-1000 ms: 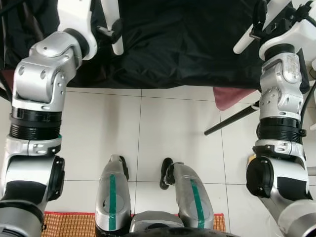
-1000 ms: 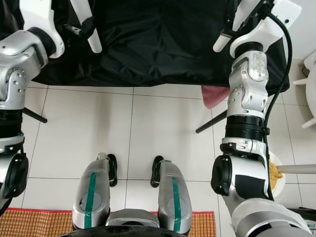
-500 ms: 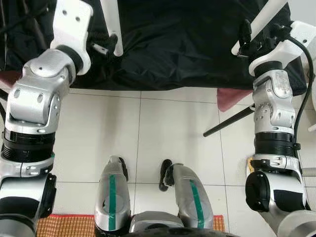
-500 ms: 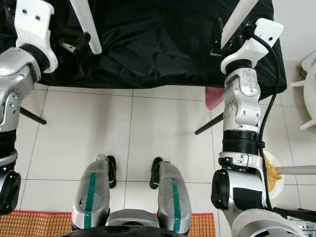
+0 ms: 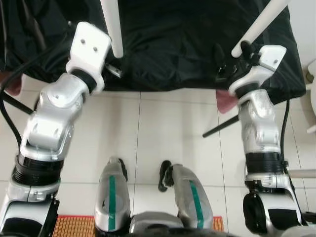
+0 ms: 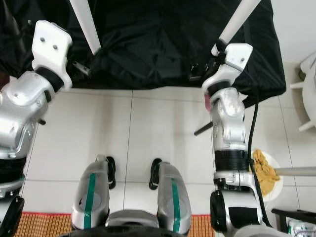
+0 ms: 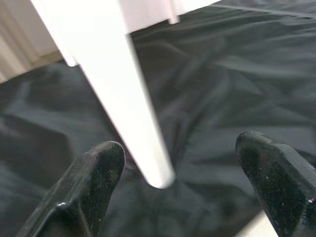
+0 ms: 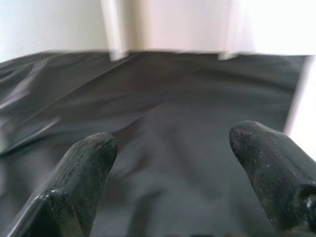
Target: Building children table
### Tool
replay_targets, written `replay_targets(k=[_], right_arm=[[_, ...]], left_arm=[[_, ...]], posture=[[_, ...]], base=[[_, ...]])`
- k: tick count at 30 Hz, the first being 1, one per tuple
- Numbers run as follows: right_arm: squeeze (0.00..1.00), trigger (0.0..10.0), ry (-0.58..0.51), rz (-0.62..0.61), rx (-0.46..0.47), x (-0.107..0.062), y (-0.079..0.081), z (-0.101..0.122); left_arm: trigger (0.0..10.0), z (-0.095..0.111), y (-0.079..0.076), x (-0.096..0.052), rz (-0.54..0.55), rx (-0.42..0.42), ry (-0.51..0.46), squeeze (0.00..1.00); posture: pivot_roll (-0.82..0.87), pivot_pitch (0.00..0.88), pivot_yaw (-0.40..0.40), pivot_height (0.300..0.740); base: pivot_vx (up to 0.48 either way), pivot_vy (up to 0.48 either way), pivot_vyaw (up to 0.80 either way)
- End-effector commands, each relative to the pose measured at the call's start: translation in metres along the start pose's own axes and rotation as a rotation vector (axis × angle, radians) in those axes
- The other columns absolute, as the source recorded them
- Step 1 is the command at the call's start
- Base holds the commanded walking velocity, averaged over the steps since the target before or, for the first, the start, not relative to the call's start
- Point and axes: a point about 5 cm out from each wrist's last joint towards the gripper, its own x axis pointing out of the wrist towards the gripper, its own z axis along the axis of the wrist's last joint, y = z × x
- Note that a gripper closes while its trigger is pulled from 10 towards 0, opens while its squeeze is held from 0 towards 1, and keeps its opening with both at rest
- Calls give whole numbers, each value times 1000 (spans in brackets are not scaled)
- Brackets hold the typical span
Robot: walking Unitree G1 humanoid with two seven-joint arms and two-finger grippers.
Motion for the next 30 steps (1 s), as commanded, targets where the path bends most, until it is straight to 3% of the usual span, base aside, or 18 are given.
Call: replay_targets(k=[1,6,8,10,11,13,17,18,21,22,23,24,25,27,29,30], right_arm=[[0,10000,-10,62,-11,-4,7,-2],[0,10000,25,173,-23,-20,19,-20],[0,10000,25,173,-23,-20,19,-20],[0,10000,75,212,-32,-31,22,-37],[0,10000,75,212,-32,-31,22,-37],[0,10000,174,233,-37,-46,23,-64],[0,10000,199,232,-35,-50,23,-70],[0,10000,288,229,-36,-64,22,-91],[0,10000,317,225,-34,-69,22,-98],[0,10000,367,215,-30,-77,22,-109],[0,10000,367,215,-30,-77,22,-109],[0,10000,427,191,-26,-85,21,-121],[0,10000,489,171,-24,-94,21,-133],[0,10000,489,171,-24,-94,21,-133],[0,10000,587,127,-26,-106,23,-149],[0,10000,587,127,-26,-106,23,-149]], left_arm=[[10000,0,-6,-1,-26,6,-23,0],[10000,-23,-18,-6,-74,-53,1,0],[10000,-23,-18,-6,-74,-53,1,0],[10000,-50,-27,-11,-72,-32,65,0],[10000,-50,-27,-11,-72,-32,65,0],[10000,-89,-40,-21,-81,-77,172,0],[10000,-98,-43,-23,-92,-76,198,0],[10000,-123,-51,-34,-101,-74,270,0],[10000,-131,-52,-37,-99,-98,292,0],[10000,-146,-54,-44,-84,-104,337,0],[10000,-146,-54,-44,-84,-104,337,0],[10000,-162,-55,-49,-61,-153,386,0],[10000,-179,-57,-55,-28,-145,449,0],[10000,-179,-57,-55,-28,-145,449,0],[10000,-204,-61,-62,21,-186,534,0],[10000,-204,-61,-62,21,-186,534,0]], posture=[[126,137,-81,740],[126,126,-75,740],[126,126,-75,740],[133,113,-75,740],[133,113,-75,740],[138,106,-79,740],[138,106,-79,740],[138,106,-79,740],[138,106,-79,740],[147,99,-82,740],[147,99,-82,740],[156,90,-84,740],[154,86,-81,740],[154,86,-81,740],[156,81,-88,740],[156,81,-88,740]], base=[[0,0,0],[0,0,0],[0,0,0],[0,0,0],[0,0,0],[0,0,0],[0,0,0],[0,0,0],[0,0,0],[0,0,0],[0,0,0],[0,0,0],[0,0,0],[0,0,0],[0,0,0],[0,0,0]])
